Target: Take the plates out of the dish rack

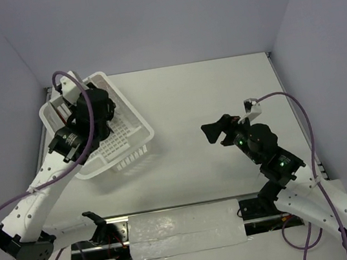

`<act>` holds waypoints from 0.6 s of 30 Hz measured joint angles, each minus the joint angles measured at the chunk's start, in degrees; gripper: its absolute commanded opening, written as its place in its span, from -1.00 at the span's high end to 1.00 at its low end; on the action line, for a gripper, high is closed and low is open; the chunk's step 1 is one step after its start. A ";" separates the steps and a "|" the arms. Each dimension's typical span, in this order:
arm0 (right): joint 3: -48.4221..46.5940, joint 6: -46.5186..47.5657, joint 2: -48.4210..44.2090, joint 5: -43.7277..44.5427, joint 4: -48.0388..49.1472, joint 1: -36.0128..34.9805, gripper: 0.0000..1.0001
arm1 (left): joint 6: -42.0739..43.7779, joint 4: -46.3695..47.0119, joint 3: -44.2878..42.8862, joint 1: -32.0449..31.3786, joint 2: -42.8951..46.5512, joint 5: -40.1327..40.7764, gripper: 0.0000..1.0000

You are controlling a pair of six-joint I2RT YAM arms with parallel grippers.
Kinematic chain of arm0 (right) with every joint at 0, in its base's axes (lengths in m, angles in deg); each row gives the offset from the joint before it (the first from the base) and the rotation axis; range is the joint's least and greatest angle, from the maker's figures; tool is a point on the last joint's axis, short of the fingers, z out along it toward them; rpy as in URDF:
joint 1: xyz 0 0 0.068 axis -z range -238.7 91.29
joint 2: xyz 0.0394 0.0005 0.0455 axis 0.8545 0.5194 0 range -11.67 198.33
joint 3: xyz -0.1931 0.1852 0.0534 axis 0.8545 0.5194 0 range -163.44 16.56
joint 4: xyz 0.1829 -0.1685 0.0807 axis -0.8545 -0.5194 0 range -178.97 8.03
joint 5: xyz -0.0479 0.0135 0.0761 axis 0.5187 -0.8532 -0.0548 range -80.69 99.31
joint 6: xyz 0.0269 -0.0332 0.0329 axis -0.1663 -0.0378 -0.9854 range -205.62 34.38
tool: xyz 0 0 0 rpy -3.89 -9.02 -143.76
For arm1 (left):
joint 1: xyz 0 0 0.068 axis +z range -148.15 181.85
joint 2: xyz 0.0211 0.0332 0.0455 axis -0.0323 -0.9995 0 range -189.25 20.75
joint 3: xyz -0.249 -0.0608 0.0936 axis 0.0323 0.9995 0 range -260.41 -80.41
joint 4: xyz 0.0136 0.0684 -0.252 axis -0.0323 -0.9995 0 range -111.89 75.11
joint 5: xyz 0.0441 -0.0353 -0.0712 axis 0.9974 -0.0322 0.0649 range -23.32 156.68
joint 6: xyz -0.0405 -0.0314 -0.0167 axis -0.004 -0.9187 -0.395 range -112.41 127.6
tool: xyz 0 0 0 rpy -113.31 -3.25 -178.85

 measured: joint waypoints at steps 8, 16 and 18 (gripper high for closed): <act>0.00 0.22 0.15 -0.55 0.79 0.00 -0.83 | -1.16 0.26 -3.87 5.60 -8.20 -0.63 0.04; 0.00 0.52 1.05 -0.96 0.81 0.00 -0.83 | -2.54 -6.51 -20.72 9.57 -31.34 0.28 0.05; 0.00 0.61 1.09 -0.98 0.81 0.00 -0.83 | -2.51 -7.67 -20.72 10.80 -32.44 0.33 0.04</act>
